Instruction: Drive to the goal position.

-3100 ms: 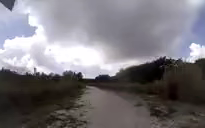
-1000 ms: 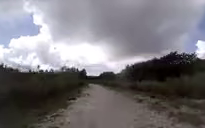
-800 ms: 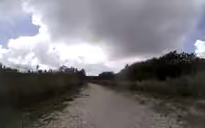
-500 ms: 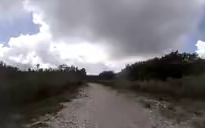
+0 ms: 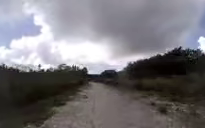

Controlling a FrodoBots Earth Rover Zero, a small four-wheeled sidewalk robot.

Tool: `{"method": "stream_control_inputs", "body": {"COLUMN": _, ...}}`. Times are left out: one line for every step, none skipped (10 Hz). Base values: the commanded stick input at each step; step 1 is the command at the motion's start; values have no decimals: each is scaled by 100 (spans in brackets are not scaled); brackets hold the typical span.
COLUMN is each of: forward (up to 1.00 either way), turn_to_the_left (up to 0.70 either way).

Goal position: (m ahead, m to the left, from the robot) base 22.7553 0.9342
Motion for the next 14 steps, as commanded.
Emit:
{"method": "stream_control_inputs", "body": {"forward": 85, "turn_to_the_left": 0}}
{"method": "stream_control_inputs", "body": {"forward": 85, "turn_to_the_left": 0}}
{"method": "stream_control_inputs", "body": {"forward": 85, "turn_to_the_left": 0}}
{"method": "stream_control_inputs", "body": {"forward": 85, "turn_to_the_left": 0}}
{"method": "stream_control_inputs", "body": {"forward": 85, "turn_to_the_left": 0}}
{"method": "stream_control_inputs", "body": {"forward": 85, "turn_to_the_left": 0}}
{"method": "stream_control_inputs", "body": {"forward": 85, "turn_to_the_left": 0}}
{"method": "stream_control_inputs", "body": {"forward": 85, "turn_to_the_left": 0}}
{"method": "stream_control_inputs", "body": {"forward": 85, "turn_to_the_left": 0}}
{"method": "stream_control_inputs", "body": {"forward": 85, "turn_to_the_left": 0}}
{"method": "stream_control_inputs", "body": {"forward": 85, "turn_to_the_left": 0}}
{"method": "stream_control_inputs", "body": {"forward": 85, "turn_to_the_left": 0}}
{"method": "stream_control_inputs", "body": {"forward": 85, "turn_to_the_left": 0}}
{"method": "stream_control_inputs", "body": {"forward": 85, "turn_to_the_left": 0}}
